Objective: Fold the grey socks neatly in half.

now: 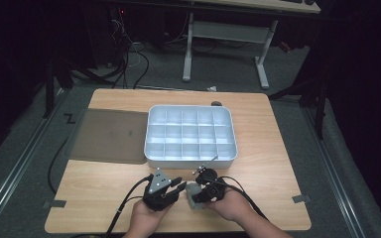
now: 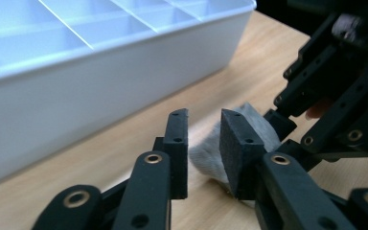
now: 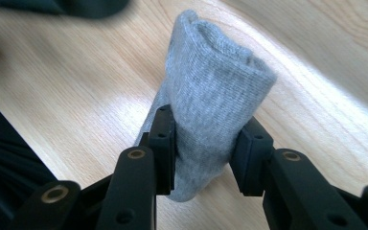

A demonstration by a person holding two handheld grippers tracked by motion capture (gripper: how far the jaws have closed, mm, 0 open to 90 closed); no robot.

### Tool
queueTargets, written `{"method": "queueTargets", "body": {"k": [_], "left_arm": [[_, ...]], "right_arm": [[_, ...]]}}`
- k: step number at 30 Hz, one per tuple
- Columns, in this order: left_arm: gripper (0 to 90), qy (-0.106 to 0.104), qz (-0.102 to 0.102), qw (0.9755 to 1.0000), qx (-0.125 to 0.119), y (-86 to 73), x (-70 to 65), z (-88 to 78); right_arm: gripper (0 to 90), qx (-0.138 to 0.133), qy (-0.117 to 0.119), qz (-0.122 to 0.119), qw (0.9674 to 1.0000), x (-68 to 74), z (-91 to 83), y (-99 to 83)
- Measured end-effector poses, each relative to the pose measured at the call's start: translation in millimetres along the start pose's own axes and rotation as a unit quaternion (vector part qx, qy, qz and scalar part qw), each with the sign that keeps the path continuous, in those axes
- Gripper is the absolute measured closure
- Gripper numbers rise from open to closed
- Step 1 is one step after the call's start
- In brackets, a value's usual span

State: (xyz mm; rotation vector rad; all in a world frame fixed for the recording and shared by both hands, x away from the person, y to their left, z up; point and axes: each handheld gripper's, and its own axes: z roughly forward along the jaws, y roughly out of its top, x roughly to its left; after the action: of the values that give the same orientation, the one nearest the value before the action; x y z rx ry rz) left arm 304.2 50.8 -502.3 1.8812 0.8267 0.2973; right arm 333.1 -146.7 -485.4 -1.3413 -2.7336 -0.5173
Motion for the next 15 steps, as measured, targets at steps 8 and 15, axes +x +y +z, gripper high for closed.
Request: {"method": "queueTargets", "body": {"k": [8,15], "left_arm": [[67.3,0.057,0.052,0.9963,0.037,-18.9,18.5,-20.7],[63.8,0.078,0.039,0.9957,0.031,-30.9,35.1,-28.5]], "right_arm": [[66.8,0.009,-0.032,-0.011,0.9994,-7.7,-7.1,-5.7],[67.5,0.020,-0.058,0.002,0.9981,-17.4,-16.0,-15.7]]}}
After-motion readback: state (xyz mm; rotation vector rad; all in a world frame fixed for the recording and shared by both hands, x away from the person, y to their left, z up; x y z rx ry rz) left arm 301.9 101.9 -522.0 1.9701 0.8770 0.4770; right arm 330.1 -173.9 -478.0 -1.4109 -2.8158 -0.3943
